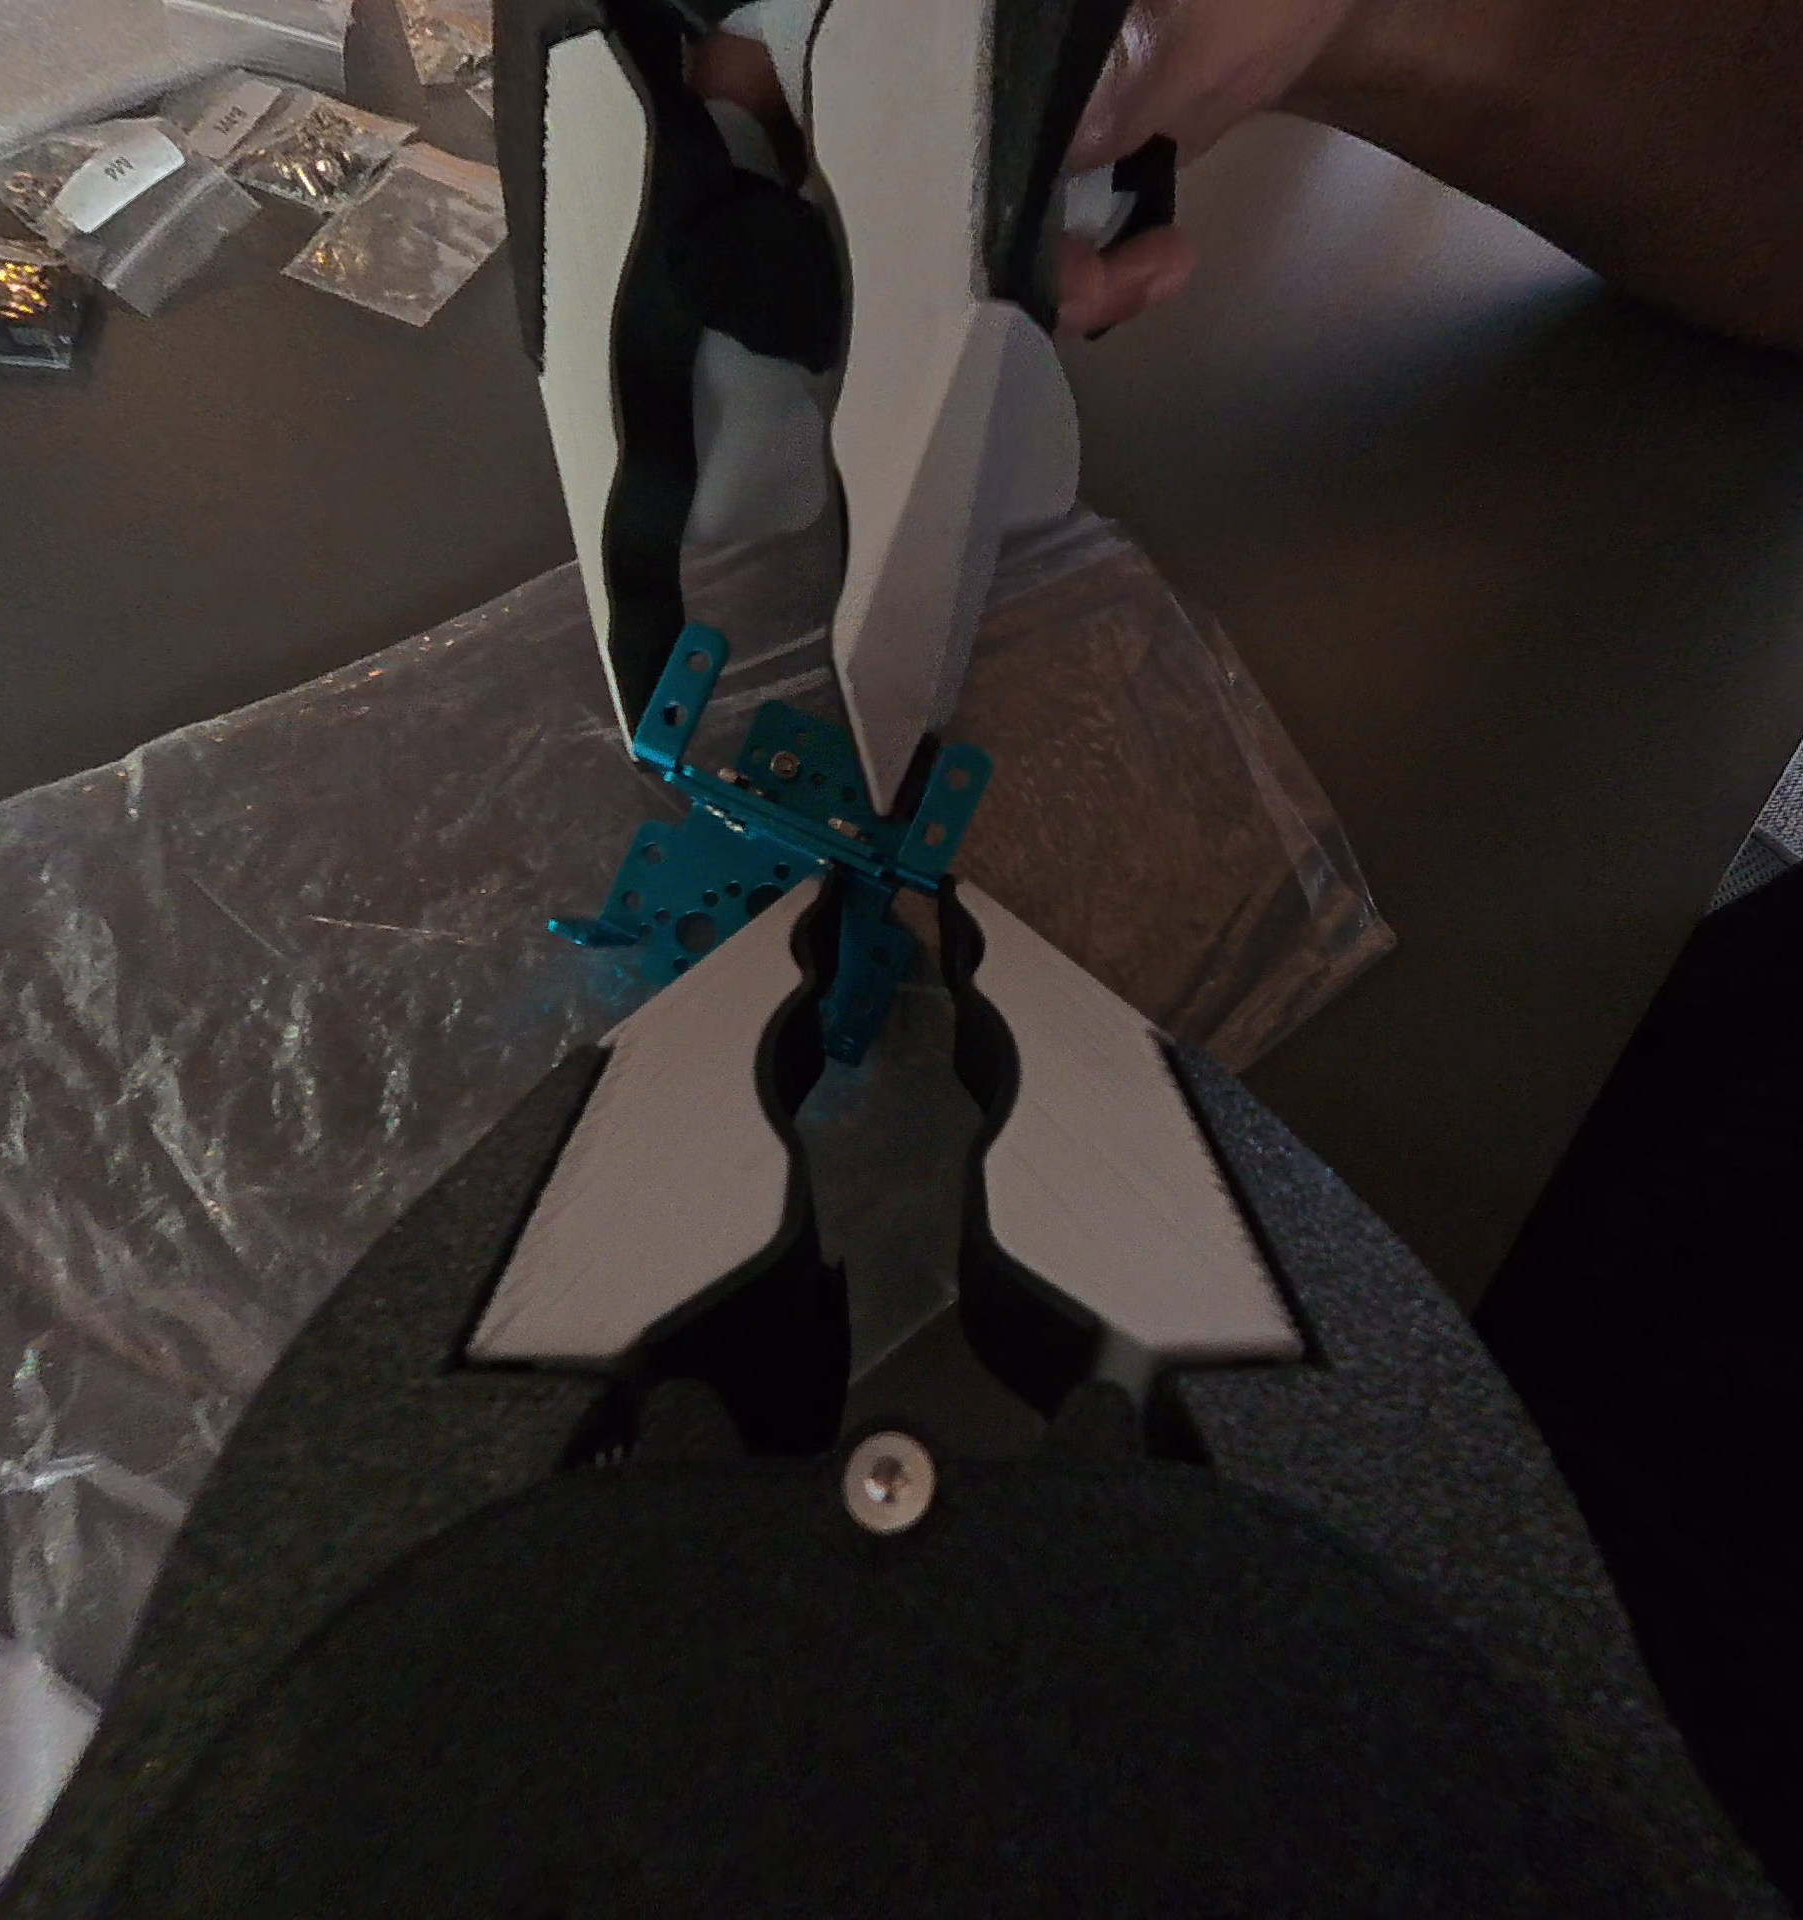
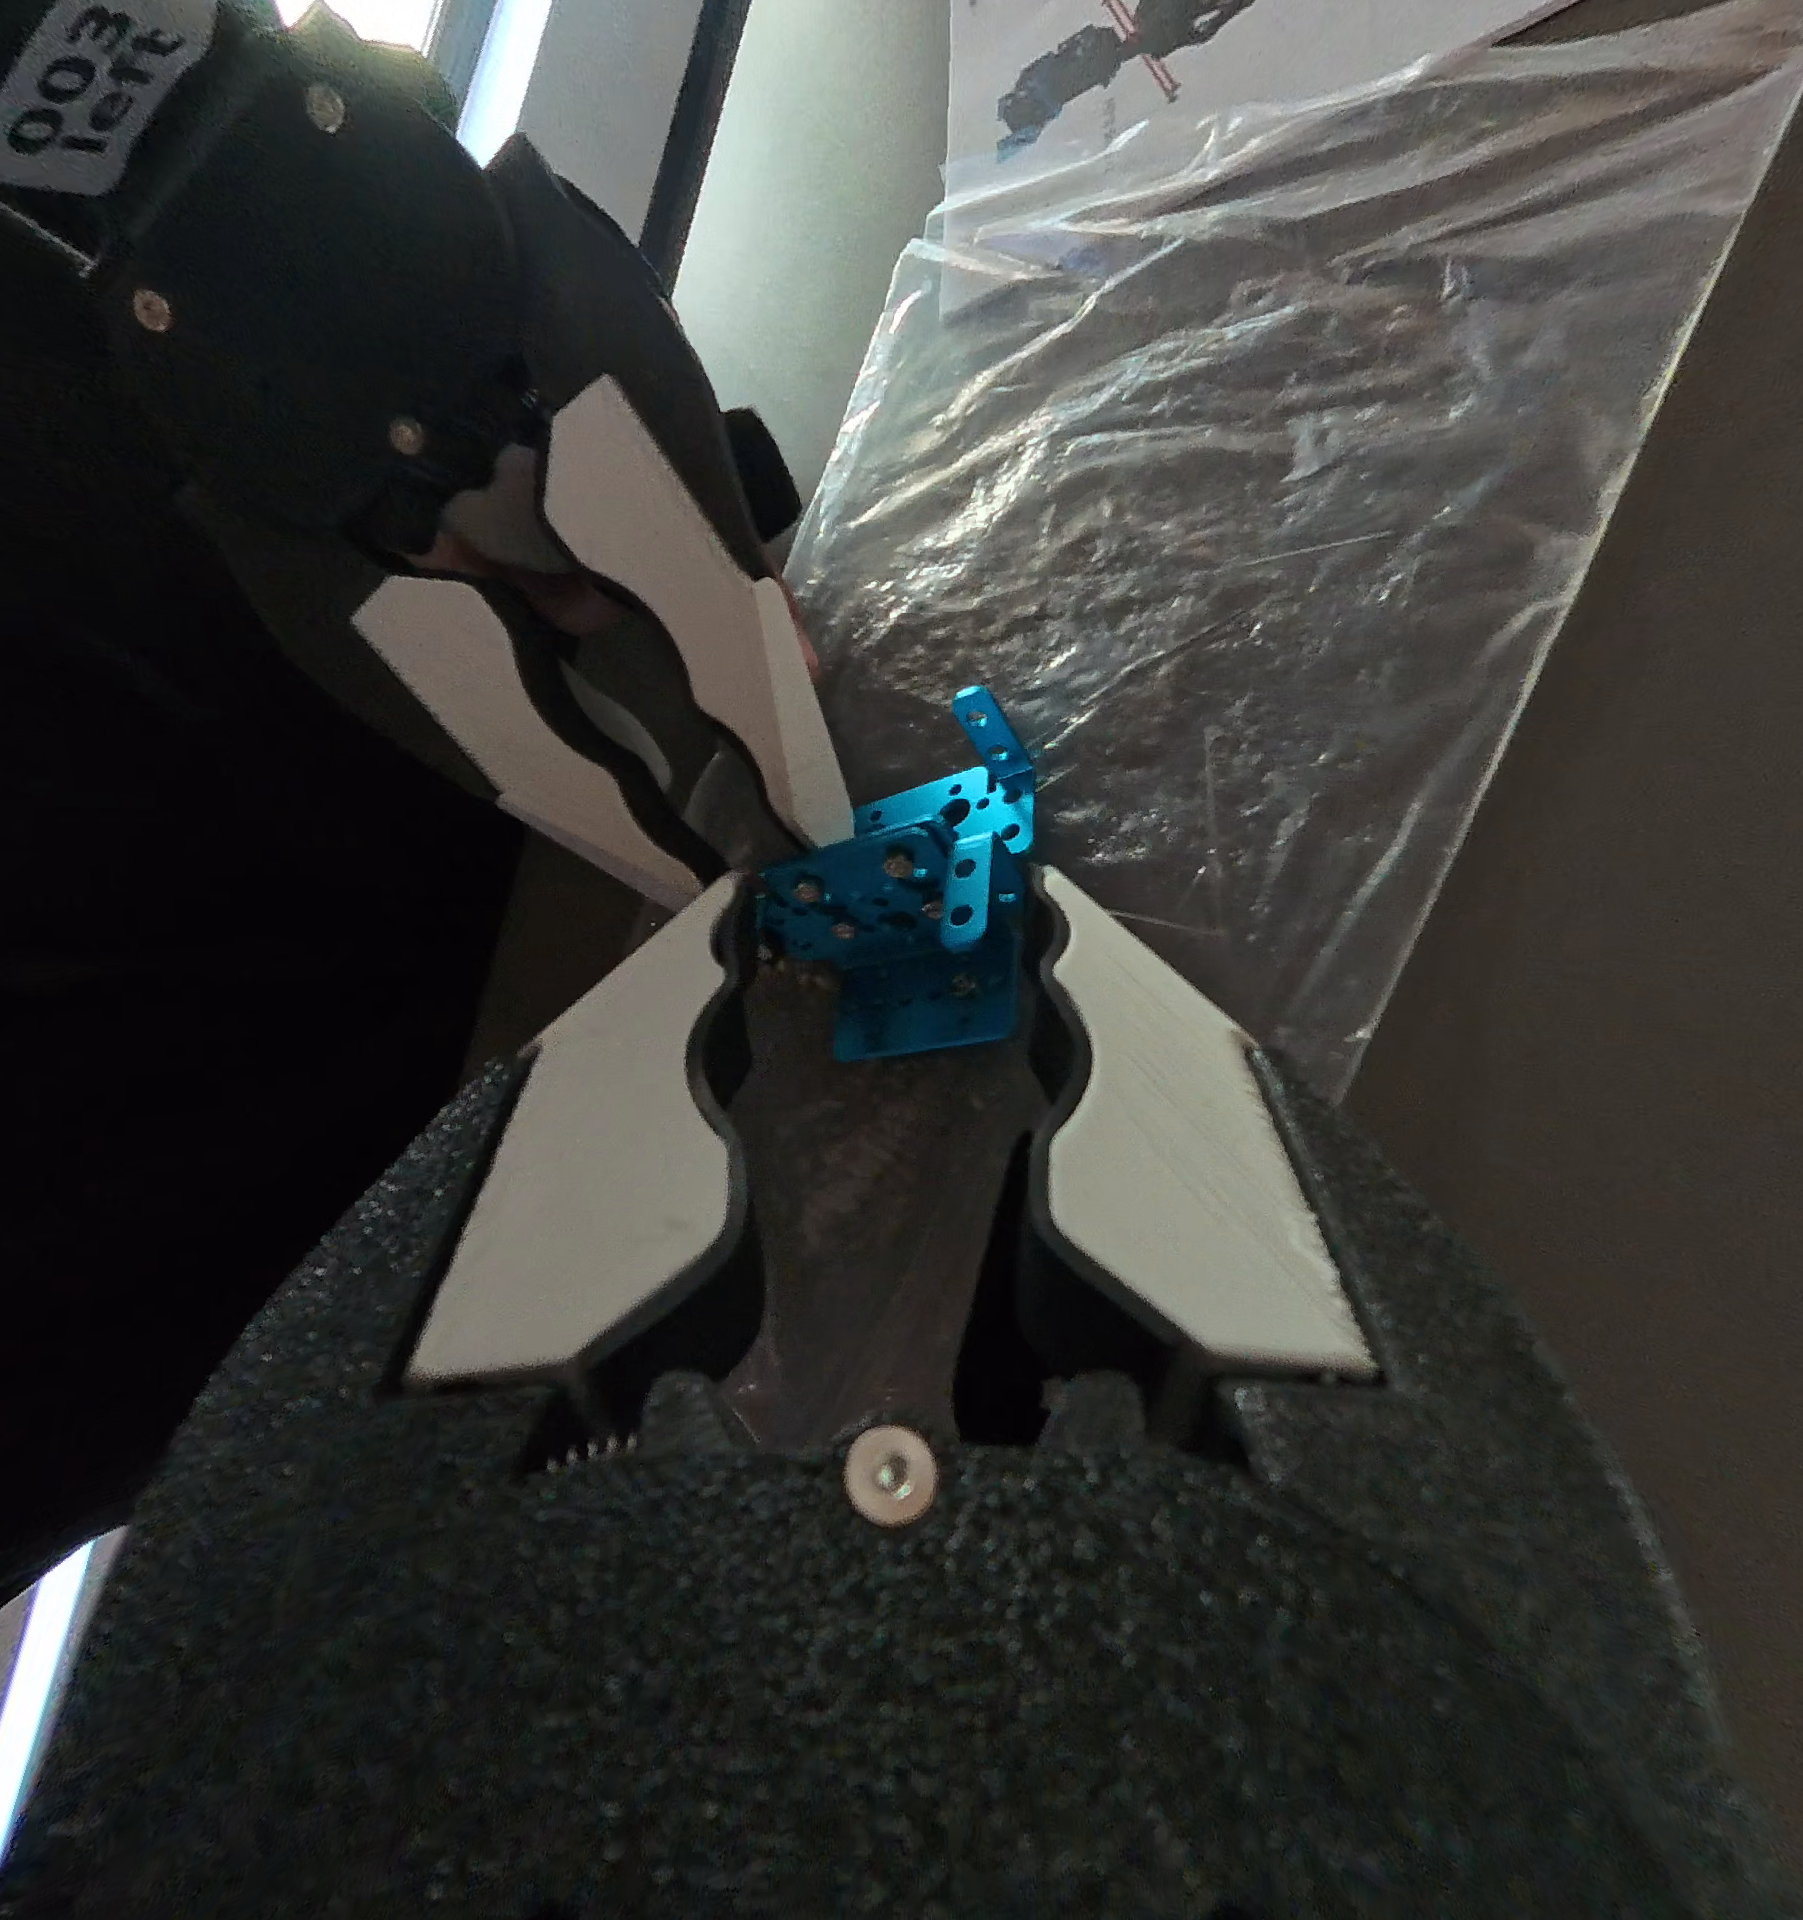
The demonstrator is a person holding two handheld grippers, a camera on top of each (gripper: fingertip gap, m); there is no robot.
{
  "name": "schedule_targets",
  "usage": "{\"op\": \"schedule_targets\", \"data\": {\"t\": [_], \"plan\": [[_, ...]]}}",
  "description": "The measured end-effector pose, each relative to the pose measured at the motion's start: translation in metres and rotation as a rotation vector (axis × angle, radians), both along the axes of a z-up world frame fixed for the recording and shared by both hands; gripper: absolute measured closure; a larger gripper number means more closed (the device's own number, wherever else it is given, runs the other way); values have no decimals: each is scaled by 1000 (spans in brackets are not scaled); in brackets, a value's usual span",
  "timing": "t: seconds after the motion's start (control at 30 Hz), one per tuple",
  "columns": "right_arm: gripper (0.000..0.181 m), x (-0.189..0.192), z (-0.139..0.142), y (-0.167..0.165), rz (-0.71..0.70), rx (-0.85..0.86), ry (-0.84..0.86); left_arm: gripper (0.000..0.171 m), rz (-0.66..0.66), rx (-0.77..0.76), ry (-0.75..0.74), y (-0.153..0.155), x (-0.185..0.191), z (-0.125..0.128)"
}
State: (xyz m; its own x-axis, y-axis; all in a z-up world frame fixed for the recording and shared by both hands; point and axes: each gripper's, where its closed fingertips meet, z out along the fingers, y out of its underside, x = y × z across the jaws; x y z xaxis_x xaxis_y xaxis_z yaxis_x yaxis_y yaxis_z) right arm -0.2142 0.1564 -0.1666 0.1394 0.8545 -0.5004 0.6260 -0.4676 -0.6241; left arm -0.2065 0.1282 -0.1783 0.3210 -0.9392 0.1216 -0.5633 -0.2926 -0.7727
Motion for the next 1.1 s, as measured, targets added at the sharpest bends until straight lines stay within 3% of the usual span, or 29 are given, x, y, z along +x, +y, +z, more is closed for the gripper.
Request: {"op": "schedule_targets", "data": {"t": [0.27,0.47,0.87,1.1], "plan": [[140,1,-3,5,-20,26,-15,153,10,9,4,0,0,0],[135,0,-1,1,-6,-4,-5,140,79,41,22,5,-6,0],[136,-4,-4,2,-19,41,-33,154,142,200,40,1,-5,6],[134,-3,-2,-2,-4,19,-22,154,138,186,39,-1,-5,6]]}}
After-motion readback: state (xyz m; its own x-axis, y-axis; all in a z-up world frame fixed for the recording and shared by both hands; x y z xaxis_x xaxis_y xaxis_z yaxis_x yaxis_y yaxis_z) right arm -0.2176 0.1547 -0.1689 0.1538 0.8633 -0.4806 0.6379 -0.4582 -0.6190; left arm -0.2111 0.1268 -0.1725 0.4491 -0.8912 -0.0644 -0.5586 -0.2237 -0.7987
